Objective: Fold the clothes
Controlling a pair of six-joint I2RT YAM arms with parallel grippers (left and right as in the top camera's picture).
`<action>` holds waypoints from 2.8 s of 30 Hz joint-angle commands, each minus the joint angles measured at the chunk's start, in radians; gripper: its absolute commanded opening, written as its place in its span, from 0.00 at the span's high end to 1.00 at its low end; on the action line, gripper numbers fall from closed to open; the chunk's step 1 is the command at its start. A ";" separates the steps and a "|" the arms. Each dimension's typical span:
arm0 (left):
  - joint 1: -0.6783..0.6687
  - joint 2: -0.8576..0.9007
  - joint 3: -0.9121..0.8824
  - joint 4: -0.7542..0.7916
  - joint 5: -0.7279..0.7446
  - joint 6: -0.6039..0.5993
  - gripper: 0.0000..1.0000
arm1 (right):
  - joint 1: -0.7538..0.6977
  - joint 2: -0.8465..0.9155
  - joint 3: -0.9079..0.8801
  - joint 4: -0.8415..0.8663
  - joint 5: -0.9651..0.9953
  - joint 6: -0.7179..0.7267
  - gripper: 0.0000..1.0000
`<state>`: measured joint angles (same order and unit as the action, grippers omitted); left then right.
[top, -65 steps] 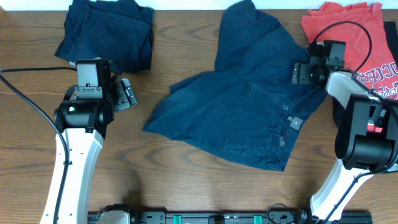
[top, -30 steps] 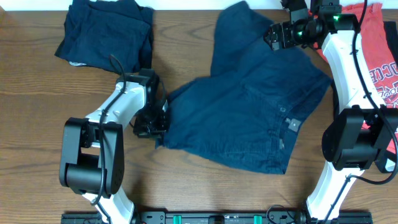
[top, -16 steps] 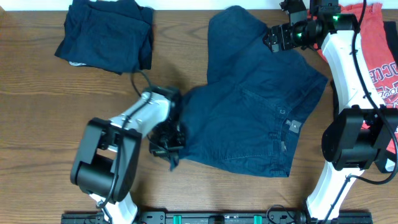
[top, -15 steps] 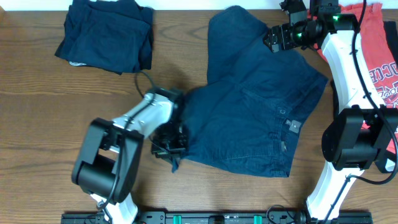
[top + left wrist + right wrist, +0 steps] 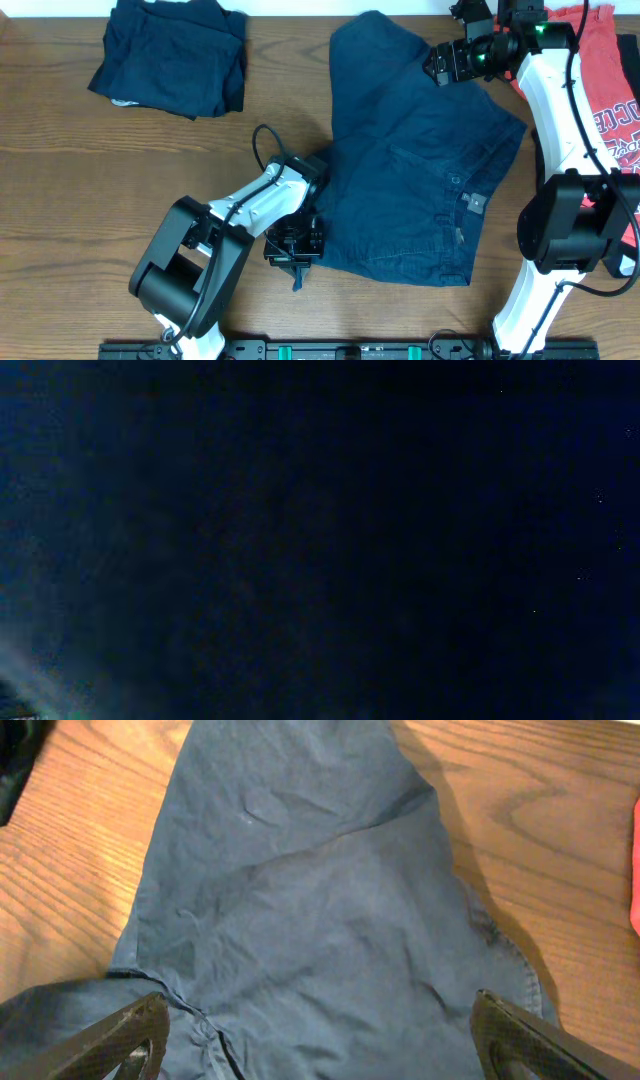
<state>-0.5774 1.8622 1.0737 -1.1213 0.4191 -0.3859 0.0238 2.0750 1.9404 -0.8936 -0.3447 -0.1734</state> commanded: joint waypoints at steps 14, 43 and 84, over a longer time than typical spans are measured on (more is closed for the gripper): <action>0.071 -0.166 0.226 0.015 -0.313 0.057 0.33 | 0.010 0.001 0.007 0.010 -0.012 0.005 0.06; 0.300 0.090 0.251 0.244 -0.269 0.114 0.35 | 0.015 0.001 0.007 -0.004 0.005 0.018 0.06; 0.301 0.094 0.175 0.346 -0.178 0.410 0.94 | 0.043 0.001 0.001 -0.023 0.004 0.019 0.06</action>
<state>-0.2768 1.9450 1.2568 -0.7799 0.3023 0.0666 0.0578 2.0747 1.9404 -0.9157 -0.3408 -0.1654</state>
